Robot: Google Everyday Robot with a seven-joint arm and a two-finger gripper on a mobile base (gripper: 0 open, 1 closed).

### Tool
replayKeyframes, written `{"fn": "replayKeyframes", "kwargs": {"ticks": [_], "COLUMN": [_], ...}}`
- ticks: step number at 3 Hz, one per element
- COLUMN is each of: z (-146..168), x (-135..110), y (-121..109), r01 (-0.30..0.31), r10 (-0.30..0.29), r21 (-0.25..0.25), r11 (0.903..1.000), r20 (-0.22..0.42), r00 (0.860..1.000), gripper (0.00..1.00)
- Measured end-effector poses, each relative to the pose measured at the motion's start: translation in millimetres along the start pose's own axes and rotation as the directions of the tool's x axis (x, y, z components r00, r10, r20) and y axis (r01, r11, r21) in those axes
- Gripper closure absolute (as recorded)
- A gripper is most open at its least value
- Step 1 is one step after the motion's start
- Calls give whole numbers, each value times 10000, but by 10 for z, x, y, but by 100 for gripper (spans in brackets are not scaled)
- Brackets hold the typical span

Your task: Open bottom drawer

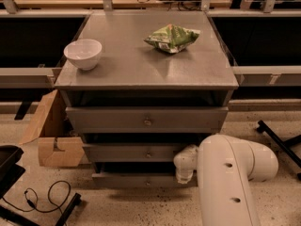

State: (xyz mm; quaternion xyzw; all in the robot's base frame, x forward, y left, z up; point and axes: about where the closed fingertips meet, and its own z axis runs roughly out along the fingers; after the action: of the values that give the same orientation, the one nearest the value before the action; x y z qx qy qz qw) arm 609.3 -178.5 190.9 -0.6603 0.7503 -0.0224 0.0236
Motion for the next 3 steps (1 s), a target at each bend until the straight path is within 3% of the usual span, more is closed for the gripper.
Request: {"fn": "replayKeyframes", "kwargs": {"ticks": [2, 3], "z": [-56, -56], "x": [-9, -9], "y": [-39, -39], "r01": [-22, -22], "r10": [21, 21], "r21": [38, 37], "r11": [10000, 10000], "r20": [39, 39], "r00": [10000, 10000], "gripper": [100, 82]}}
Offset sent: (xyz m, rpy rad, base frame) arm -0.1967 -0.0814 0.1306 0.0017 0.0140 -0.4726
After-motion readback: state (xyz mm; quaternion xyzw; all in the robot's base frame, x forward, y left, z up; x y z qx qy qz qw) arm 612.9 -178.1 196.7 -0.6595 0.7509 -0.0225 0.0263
